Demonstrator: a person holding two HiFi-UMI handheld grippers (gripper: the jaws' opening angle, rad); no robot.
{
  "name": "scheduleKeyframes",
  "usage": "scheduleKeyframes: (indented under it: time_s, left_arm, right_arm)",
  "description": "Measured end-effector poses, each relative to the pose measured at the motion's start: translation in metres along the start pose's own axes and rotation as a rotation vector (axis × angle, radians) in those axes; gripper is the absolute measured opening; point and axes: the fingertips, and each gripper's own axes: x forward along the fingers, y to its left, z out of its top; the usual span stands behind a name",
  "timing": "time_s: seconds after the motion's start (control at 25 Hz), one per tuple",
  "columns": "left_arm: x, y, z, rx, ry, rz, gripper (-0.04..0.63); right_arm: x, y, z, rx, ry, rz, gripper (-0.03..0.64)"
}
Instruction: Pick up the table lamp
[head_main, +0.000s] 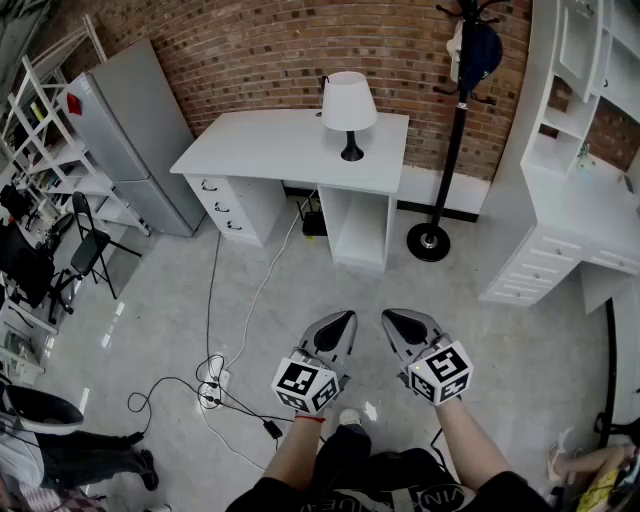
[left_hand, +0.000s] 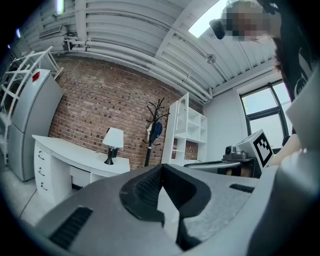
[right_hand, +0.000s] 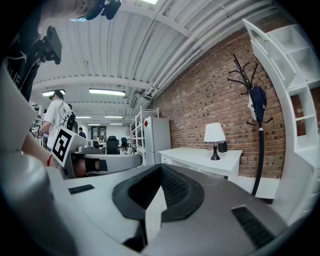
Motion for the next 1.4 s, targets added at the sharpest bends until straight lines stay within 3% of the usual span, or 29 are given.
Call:
scheduleKeyframes:
  time_s: [0.56, 0.88, 1.4]
  left_arm:
    - [0.027, 0.051, -0.002, -0.027, 0.012, -0.014, 0.006]
    - [0.034, 0.082, 0.009, -0.014, -0.01, -0.035, 0.006]
    - [0.065, 0.127, 0.017, -0.029, -0.023, -0.034, 0.006]
  right_arm:
    - [0.051, -0.02, -0.009, 0.027, 0.021, -0.019, 0.002]
    - [0.081, -0.029, 0.005, 0.05, -0.034, -0.062, 0.002]
    - [0.136, -0.047, 0.009, 0.057, -0.021, -0.048, 0.003]
